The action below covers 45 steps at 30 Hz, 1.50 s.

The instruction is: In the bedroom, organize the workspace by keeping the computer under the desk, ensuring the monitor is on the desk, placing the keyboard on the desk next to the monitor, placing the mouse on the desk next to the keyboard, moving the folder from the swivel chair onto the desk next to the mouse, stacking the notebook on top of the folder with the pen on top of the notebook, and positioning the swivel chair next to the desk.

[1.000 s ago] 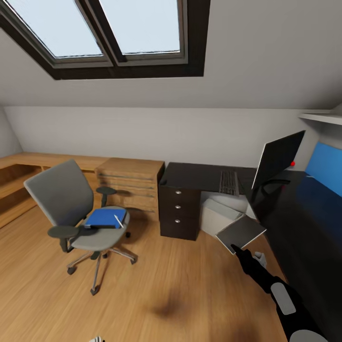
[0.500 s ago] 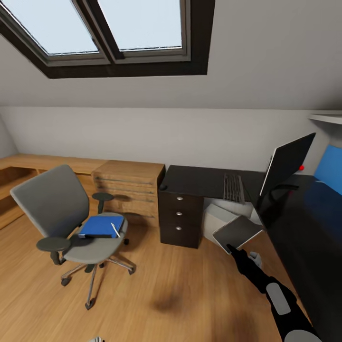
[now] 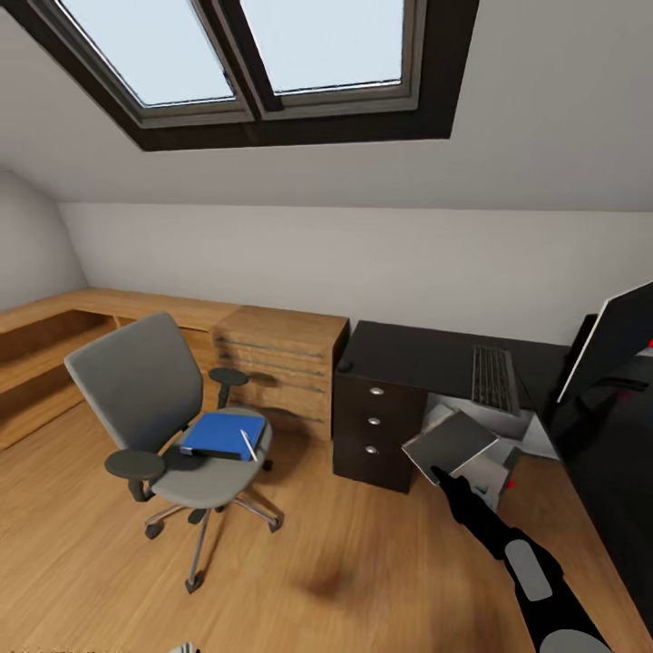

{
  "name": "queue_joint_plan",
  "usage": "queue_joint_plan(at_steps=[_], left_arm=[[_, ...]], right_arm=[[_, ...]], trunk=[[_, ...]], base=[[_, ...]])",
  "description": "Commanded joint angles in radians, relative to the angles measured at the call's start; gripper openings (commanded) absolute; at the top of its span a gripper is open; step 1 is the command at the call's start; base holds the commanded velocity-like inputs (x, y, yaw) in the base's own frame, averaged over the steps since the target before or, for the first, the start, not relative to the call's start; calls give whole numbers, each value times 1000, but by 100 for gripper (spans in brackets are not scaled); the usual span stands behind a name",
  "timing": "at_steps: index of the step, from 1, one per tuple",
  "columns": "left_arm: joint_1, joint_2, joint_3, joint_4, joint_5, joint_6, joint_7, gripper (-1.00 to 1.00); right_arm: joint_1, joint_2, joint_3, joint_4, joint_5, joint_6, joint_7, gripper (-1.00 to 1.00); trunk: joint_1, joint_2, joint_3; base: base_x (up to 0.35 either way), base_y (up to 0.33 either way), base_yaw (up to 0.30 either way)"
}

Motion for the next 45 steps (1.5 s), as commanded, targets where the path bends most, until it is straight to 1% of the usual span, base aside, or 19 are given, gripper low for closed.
queue_joint_plan(at_steps=[1,27,45], left_arm=[[-1,0,-8,1,10,-3,-2,100],[-1,0,-8,1,10,-3,-2,100],[0,2,-8,2,12,-3,-2,100]], right_arm=[[-1,0,-3,0,-8,9,2,-100],[-1,-8,-4,1,-4,9,5,-100],[-1,-8,-5,1,-8,9,9,-100]], trunk=[[0,-1,-1],[0,-1,-1],[0,-1,-1]], base=[[194,0,176],[294,0,16],[28,0,0]])
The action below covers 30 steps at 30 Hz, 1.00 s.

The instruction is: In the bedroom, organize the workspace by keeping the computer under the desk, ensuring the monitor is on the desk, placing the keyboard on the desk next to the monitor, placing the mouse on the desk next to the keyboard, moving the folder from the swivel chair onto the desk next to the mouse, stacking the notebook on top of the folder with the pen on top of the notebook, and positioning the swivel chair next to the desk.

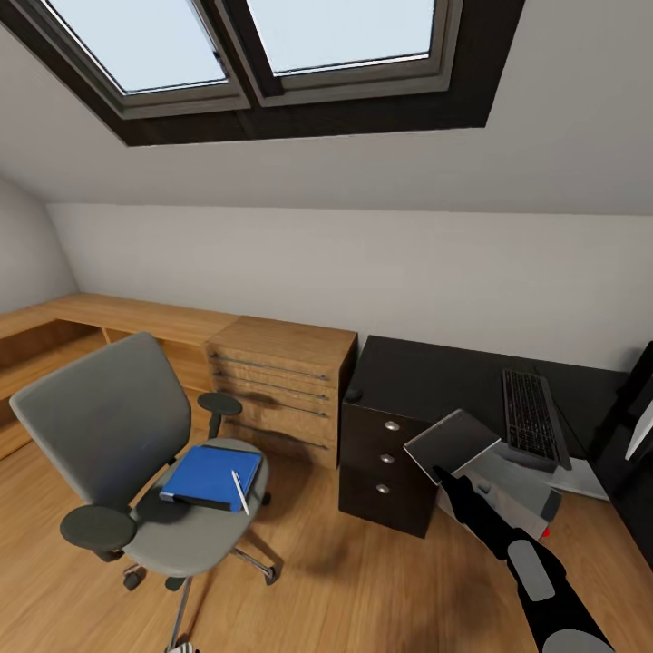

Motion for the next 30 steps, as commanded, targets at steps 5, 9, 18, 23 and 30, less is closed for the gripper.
queue_joint_plan(at_steps=[5,9,18,23,30], left_arm=[[-1,-1,-8,0,10,-5,1,100],[-1,-2,-8,0,10,-20,1,100],[8,-1,-7,46,14,-124,-1,100],[74,1,-7,51,15,-154,-2,100],[166,6,-7,51,15,-261,-3,100]], right_arm=[[-1,0,-2,0,-3,8,3,-100],[-1,-1,-2,0,-2,8,3,-100],[-1,-24,-2,-1,-1,8,2,-100],[-1,-27,-2,-1,-1,8,-3,-100],[-2,-34,1,-1,1,8,-10,-100]], trunk=[[0,-1,-1],[0,-1,-1],[0,-1,-1],[0,-1,-1],[0,-1,-1]], base=[[0,0,0],[0,0,0],[0,0,0],[0,0,0],[0,0,0]])
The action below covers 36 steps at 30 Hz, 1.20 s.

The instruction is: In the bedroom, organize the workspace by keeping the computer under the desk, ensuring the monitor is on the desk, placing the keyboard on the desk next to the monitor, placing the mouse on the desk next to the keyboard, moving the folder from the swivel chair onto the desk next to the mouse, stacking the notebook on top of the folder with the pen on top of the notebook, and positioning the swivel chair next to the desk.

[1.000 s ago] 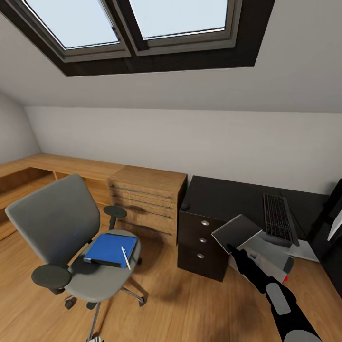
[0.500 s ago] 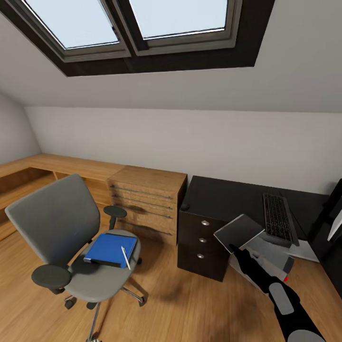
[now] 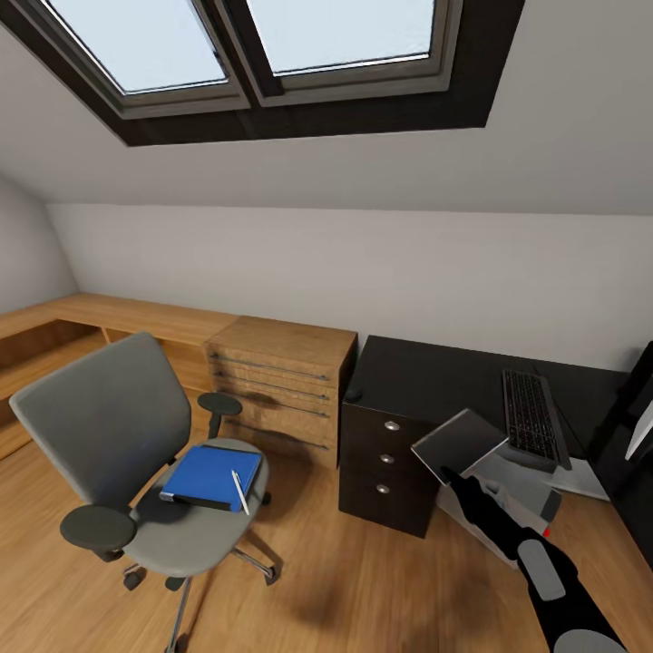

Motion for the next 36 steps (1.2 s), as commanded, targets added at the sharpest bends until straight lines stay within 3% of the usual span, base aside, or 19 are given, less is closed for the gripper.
queue_joint_plan(at_steps=[1,7,10,14,21,36], left_arm=[[14,0,-10,1,8,-17,-2,100],[61,7,-10,1,8,-84,-2,100],[81,10,-10,1,8,-136,-2,100],[87,11,-10,1,8,-152,-2,100],[90,13,-9,1,8,-156,0,100],[90,13,-9,1,10,-156,3,100]], right_arm=[[-1,-2,-2,0,-6,8,-9,-100],[-13,-5,0,-1,16,8,-161,-100],[-16,-7,0,0,22,14,-178,-100],[-17,-11,2,0,22,26,-168,-100],[-17,-54,5,1,28,34,16,-100],[-13,-66,16,19,49,36,211,-100]], trunk=[[0,-1,-1],[0,-1,-1],[0,-1,-1],[0,-1,-1],[0,-1,-1],[0,-1,-1]], base=[[0,0,0],[0,0,0],[90,0,0],[272,0,0],[261,0,0],[100,0,0]])
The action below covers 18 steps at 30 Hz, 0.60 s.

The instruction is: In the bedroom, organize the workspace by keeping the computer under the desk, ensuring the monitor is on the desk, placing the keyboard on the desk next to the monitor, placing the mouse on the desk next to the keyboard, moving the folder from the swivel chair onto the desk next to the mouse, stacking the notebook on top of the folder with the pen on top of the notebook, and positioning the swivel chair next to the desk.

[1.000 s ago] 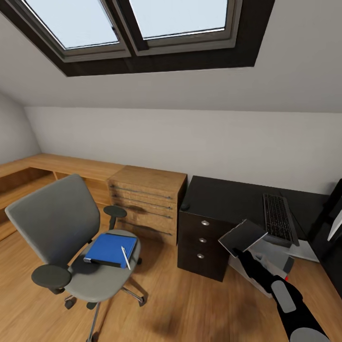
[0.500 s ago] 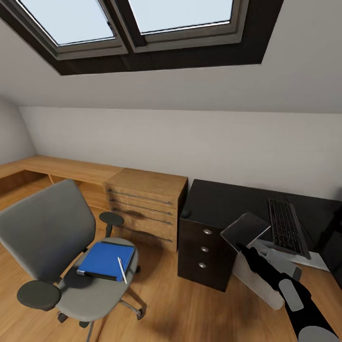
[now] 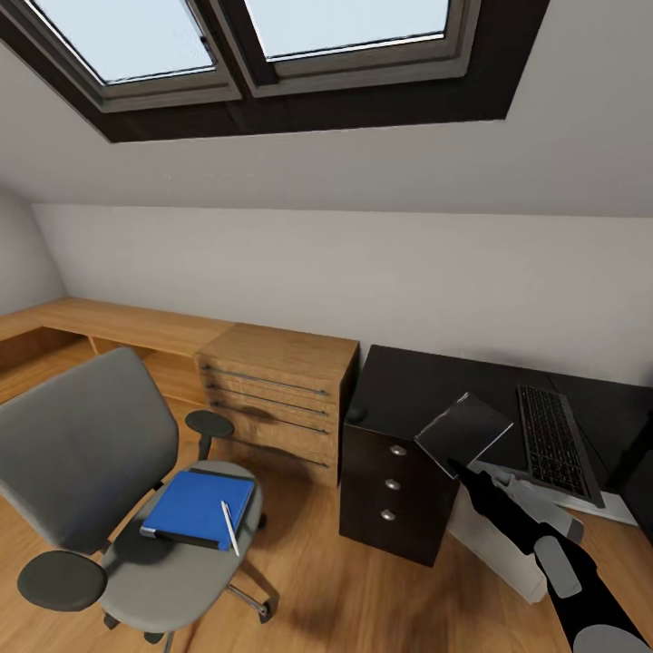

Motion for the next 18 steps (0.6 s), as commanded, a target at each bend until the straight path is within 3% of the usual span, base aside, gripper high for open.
queue_joint_plan(at_steps=[1,7,18], left_arm=[[-1,0,-8,0,10,-2,-1,100],[0,0,-8,0,10,-1,0,100],[-1,0,-8,0,10,1,-1,100]], right_arm=[[0,0,-2,5,-5,7,21,-100],[0,1,-4,39,-11,7,52,-100],[0,11,-4,71,-8,-4,54,-100]], trunk=[[0,-1,-1],[0,-1,-1],[0,-1,-1]], base=[[4,0,0],[41,49,0],[249,48,0]])
